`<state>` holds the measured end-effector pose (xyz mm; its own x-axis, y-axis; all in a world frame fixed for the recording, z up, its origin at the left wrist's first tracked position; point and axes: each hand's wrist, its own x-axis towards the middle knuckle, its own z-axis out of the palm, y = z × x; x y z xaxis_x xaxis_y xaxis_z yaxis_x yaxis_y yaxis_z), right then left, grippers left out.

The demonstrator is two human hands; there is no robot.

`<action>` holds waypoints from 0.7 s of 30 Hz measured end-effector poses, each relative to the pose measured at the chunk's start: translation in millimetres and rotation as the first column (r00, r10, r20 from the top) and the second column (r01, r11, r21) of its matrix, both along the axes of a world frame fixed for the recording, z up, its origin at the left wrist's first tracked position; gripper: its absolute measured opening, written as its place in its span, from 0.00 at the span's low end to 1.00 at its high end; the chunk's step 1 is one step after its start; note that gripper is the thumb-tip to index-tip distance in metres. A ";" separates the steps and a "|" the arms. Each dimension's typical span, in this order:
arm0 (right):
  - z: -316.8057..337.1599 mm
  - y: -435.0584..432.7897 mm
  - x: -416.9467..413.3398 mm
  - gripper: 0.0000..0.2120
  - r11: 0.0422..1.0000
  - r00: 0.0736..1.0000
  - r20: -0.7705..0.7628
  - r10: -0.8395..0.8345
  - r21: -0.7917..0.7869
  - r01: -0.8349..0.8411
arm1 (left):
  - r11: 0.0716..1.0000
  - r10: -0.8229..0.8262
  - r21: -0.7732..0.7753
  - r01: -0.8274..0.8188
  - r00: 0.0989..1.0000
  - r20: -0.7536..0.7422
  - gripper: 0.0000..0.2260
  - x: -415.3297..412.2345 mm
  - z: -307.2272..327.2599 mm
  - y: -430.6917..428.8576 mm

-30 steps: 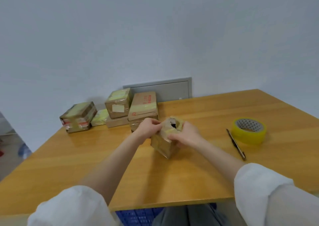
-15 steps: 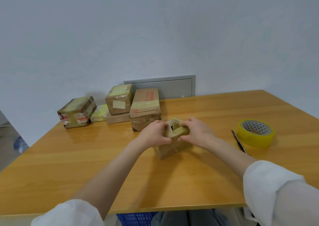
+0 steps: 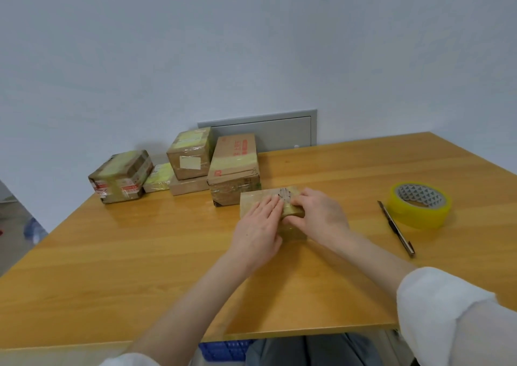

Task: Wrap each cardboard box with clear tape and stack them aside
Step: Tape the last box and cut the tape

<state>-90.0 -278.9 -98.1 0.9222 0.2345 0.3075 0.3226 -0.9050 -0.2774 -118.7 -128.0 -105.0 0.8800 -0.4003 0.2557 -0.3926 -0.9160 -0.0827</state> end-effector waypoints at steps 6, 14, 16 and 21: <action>-0.7 -0.7 2.8 0.21 1.000 1.000 0.020 -0.009 0.030 0.008 | 0.998 0.053 0.041 -0.051 0.998 -0.037 0.32 5.9 -2.7 -3.3; -1.9 -1.0 1.7 0.20 1.000 0.999 0.035 0.005 0.031 -0.006 | 0.996 0.071 0.048 -0.069 0.996 -0.051 0.34 7.0 -2.7 -4.7; -1.8 -0.8 1.2 0.20 0.999 0.999 0.032 0.003 0.032 -0.004 | 0.997 0.061 0.055 -0.058 0.996 -0.060 0.35 7.1 -1.3 -5.0; -2.1 -1.0 0.5 0.19 0.998 1.000 0.021 0.003 0.063 -0.005 | 0.997 0.063 0.050 -0.060 0.996 -0.070 0.36 7.7 2.1 -7.2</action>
<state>-89.5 -279.9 -100.2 0.9143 0.2177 0.3415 0.3328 -0.8844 -0.3272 -111.0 -135.3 -102.8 0.9188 -0.3549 0.1728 -0.3421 -0.9343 -0.1002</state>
